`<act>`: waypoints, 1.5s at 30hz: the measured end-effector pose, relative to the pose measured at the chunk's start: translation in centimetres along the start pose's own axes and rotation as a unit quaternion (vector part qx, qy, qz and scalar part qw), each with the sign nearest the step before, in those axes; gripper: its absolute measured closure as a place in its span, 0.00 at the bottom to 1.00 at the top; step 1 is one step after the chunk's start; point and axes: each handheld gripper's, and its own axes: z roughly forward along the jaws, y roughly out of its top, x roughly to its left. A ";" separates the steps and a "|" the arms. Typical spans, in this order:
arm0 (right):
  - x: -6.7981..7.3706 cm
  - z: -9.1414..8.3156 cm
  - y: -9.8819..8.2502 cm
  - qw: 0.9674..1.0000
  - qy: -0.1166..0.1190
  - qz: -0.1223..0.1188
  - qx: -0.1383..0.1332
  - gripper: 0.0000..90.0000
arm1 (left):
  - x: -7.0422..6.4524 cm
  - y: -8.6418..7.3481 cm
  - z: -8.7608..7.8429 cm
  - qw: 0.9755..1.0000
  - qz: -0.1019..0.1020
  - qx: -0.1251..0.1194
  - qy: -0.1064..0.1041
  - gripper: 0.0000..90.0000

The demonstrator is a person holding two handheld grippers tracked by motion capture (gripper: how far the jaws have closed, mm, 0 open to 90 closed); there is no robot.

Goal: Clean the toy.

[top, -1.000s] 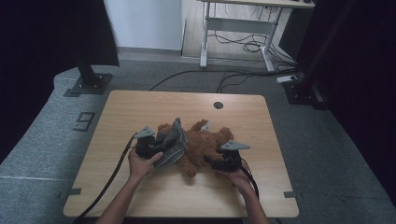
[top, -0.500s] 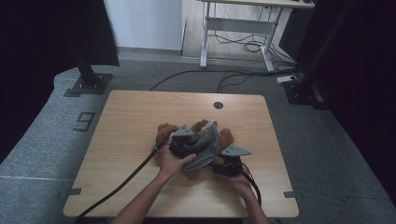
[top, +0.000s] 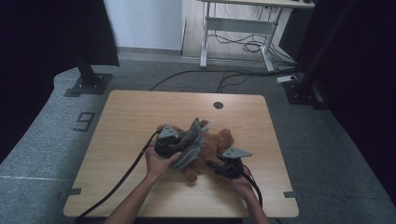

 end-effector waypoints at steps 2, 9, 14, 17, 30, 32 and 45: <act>0.1 0.0 0.0 1.000 -0.001 0.001 0.000 0.68 | 0.0 -0.4 -1.2 1.000 0.015 -0.014 0.010 0.85; 0.1 -0.1 -0.2 1.000 0.008 0.001 0.002 0.68 | 2.2 -0.7 -4.5 0.999 -0.010 -0.044 0.025 0.84; 0.0 -0.1 -0.2 1.000 0.009 0.003 0.001 0.68 | 4.4 -1.8 -6.2 0.997 -0.033 -0.048 0.048 0.84; -0.1 -0.1 -0.3 1.000 0.010 0.004 -0.001 0.68 | 5.7 -2.8 -6.6 0.996 -0.056 -0.035 0.061 0.85; -0.2 -0.1 -0.3 1.000 0.012 0.007 -0.001 0.68 | 5.5 -2.8 -7.8 0.995 -0.065 -0.053 0.052 0.85; -0.3 -0.1 -0.3 1.000 0.013 0.011 -0.002 0.68 | 3.7 -1.5 -7.2 0.997 -0.044 -0.061 0.032 0.85; -0.3 -0.1 -0.4 1.000 0.013 0.011 -0.004 0.68 | -4.7 2.2 3.0 0.997 0.009 -0.003 -0.070 0.84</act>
